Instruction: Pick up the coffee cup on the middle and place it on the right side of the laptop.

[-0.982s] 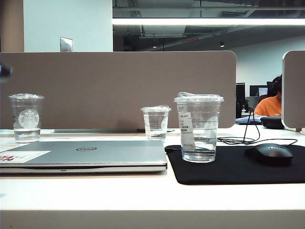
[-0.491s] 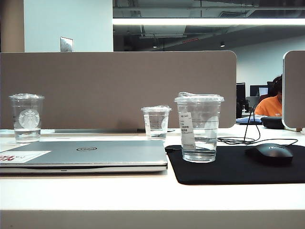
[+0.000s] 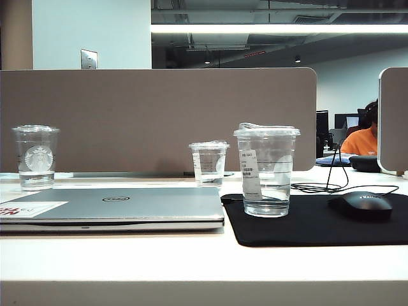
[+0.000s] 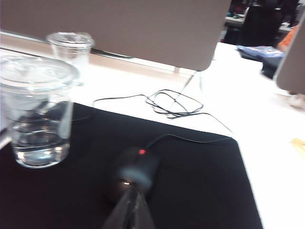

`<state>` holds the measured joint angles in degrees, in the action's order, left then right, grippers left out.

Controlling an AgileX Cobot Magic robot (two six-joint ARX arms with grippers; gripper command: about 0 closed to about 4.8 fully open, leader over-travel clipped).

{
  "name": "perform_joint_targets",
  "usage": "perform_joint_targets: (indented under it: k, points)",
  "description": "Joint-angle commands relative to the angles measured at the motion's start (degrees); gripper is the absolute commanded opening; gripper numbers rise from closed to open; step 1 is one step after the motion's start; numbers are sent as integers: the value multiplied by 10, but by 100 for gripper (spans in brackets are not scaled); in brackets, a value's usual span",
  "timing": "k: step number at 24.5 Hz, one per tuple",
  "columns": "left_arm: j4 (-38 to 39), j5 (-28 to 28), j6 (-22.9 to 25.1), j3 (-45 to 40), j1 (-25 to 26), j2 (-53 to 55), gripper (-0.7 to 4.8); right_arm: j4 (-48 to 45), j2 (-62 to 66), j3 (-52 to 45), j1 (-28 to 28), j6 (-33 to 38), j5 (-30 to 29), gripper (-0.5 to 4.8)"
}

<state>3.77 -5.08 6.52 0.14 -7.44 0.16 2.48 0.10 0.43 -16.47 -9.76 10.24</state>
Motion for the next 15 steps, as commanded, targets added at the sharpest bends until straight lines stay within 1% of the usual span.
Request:
perform_joint_targets:
  k: [1,4,5,10,15]
  points:
    - [-16,23,8,2,0,0,-6,-10,0,-3,21,-8,-13,-5]
    - [-28,40,7,2,0,0,-6,-10,0,-3,55,-4,-14,-4]
    - [-28,40,6,2,0,0,-6,-9,0,-3,65,8,-14,-4]
    - [-9,37,1,2,-1,0,-6,-9,0,-3,71,9,-12,-4]
    - [-8,38,2,2,-1,0,-6,-9,0,-3,70,9,-12,-4]
